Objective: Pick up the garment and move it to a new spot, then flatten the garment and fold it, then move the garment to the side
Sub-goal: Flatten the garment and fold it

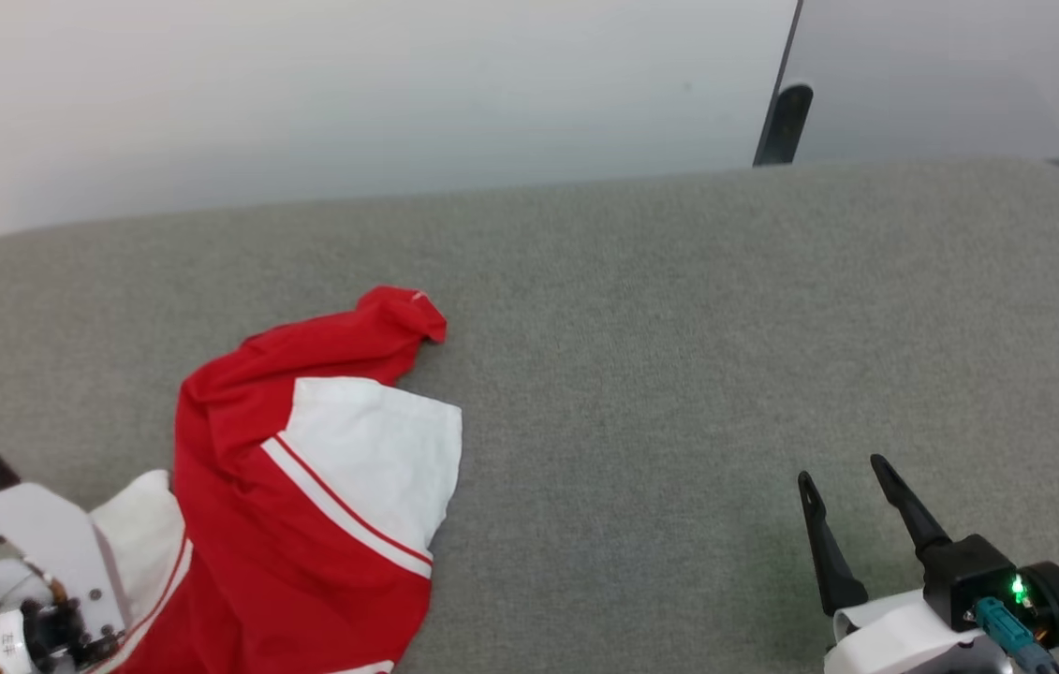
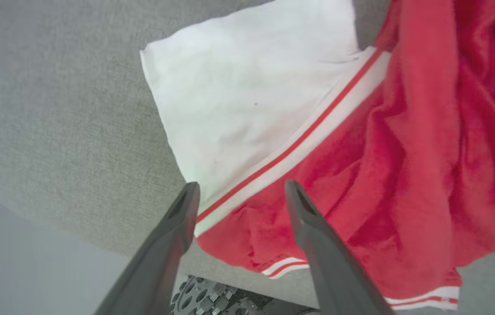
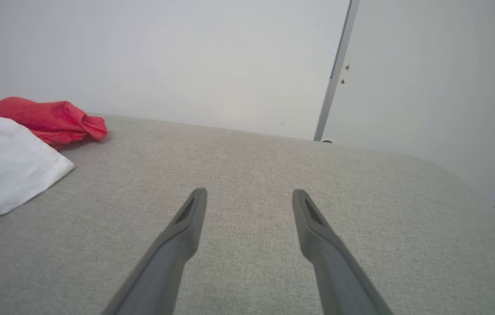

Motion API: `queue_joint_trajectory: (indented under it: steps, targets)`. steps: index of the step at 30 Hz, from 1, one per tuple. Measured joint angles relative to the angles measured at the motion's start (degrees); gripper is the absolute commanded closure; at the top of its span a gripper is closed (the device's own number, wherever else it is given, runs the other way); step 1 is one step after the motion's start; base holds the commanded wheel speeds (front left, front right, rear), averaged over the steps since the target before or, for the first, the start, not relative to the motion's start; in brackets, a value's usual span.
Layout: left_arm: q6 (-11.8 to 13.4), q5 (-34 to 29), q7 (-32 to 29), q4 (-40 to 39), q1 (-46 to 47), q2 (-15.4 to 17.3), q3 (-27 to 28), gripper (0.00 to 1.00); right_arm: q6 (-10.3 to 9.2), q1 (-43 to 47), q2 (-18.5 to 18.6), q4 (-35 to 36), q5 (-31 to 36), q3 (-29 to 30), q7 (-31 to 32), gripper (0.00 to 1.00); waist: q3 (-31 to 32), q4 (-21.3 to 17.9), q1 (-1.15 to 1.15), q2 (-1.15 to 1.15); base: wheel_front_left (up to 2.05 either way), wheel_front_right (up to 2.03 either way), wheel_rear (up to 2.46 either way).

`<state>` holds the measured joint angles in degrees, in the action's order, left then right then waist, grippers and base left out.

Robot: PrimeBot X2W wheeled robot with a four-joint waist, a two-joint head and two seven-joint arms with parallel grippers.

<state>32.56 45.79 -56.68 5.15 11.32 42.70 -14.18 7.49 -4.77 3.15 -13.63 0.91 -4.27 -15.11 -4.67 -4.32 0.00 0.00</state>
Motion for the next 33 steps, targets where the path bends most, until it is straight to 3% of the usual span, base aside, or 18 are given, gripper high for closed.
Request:
queue_joint_trajectory:
  steps: [3, 6, 16, 22, 25, 33]
  targets:
    - [-2.2, 0.0, 3.8, -2.1, 0.0, -0.7, 0.9, 0.0, 0.0, 0.7, 0.4, -0.4, -0.3, -0.7, 0.0, 0.0, 1.5, 0.5, 0.0, 0.0, 0.0, 0.0, 0.0]
    - [-5.8, 0.0, 10.1, -4.0, -0.1, -2.1, 1.7, 0.0, 0.0, 0.9, 0.8, -0.9, -0.6, -2.0, 0.0, 0.0, 3.1, 1.0, 0.0, 0.0, 0.0, 0.0, 0.0]
    - [-22.6, -1.6, 37.1, -4.7, -2.9, -9.3, 0.7, 0.0, 0.0, 1.6, 2.1, -1.3, -1.5, -2.9, 0.6, 0.0, 6.2, 4.4, 0.0, 0.0, 0.0, 0.0, 0.0]
    - [-28.1, -6.6, 51.9, -1.8, -5.9, -12.0, -1.6, 0.0, 0.0, 2.1, 2.4, -1.0, -1.7, -2.5, 0.9, 0.0, 7.4, 6.4, 0.0, 0.0, 0.0, 0.0, 0.0]
    - [-28.8, -7.9, 57.9, 0.3, -6.8, -12.9, -1.4, 0.0, 0.0, 2.3, 2.5, -0.8, -1.9, -2.1, 1.0, 0.0, 7.9, 7.4, 0.0, 0.0, 0.0, 0.0, 0.0]
    - [-29.0, -9.6, 66.4, 5.0, -8.1, -13.7, 0.0, 0.0, 0.0, 3.3, 3.2, -0.5, -3.1, -2.8, 2.4, 0.0, 8.8, 10.6, 0.0, 0.0, 0.0, 0.0, 0.0]
